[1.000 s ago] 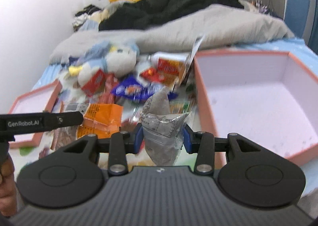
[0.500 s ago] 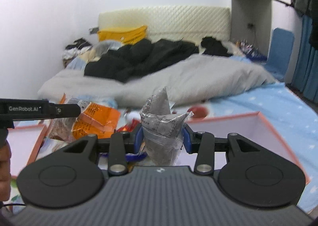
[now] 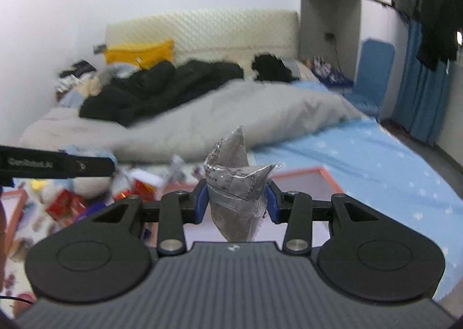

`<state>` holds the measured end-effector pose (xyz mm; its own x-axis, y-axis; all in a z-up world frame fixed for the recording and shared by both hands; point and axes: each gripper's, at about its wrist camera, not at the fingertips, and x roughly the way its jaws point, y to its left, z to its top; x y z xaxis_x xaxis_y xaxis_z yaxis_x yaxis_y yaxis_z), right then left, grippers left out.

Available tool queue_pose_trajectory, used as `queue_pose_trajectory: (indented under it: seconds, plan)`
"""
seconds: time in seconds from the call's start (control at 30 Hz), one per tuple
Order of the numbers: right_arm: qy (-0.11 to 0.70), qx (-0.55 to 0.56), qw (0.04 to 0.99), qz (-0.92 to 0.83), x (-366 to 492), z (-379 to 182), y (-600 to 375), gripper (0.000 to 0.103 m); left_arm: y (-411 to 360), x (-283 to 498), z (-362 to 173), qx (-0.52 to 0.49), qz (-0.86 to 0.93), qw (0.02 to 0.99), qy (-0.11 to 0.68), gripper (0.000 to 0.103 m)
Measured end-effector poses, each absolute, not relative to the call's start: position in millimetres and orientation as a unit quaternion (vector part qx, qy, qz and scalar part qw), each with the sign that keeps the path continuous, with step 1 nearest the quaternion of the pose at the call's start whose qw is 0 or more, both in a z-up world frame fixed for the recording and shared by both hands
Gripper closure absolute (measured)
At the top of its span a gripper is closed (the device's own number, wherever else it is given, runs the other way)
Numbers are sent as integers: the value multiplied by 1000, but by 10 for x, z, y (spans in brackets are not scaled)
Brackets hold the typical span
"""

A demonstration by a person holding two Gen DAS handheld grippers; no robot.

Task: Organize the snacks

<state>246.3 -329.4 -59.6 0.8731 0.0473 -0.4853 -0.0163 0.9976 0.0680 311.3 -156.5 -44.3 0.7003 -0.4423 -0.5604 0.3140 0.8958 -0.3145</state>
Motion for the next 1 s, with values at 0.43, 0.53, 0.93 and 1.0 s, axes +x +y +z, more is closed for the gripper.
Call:
queue_pose_trajectory:
  seconds: [0.43, 0.53, 0.93, 1.0]
  plan:
    - [355, 45, 934, 19, 2609, -1513, -3391, 59, -1766, 3272, -1265, -49, -189, 895, 401, 76]
    - [356, 48, 933, 23, 2629, -1543, -3405, 59, -1614, 3257, -1375, -40, -166, 895, 413, 68]
    - [366, 50, 929, 30, 2615, -1659, -3410, 59, -1118, 3050, -2159, 26, -130, 864, 486, 20]
    - [367, 52, 928, 30, 2603, -1671, -3407, 59, -1176, 3014, -2227, 66, -128, 865, 481, 11]
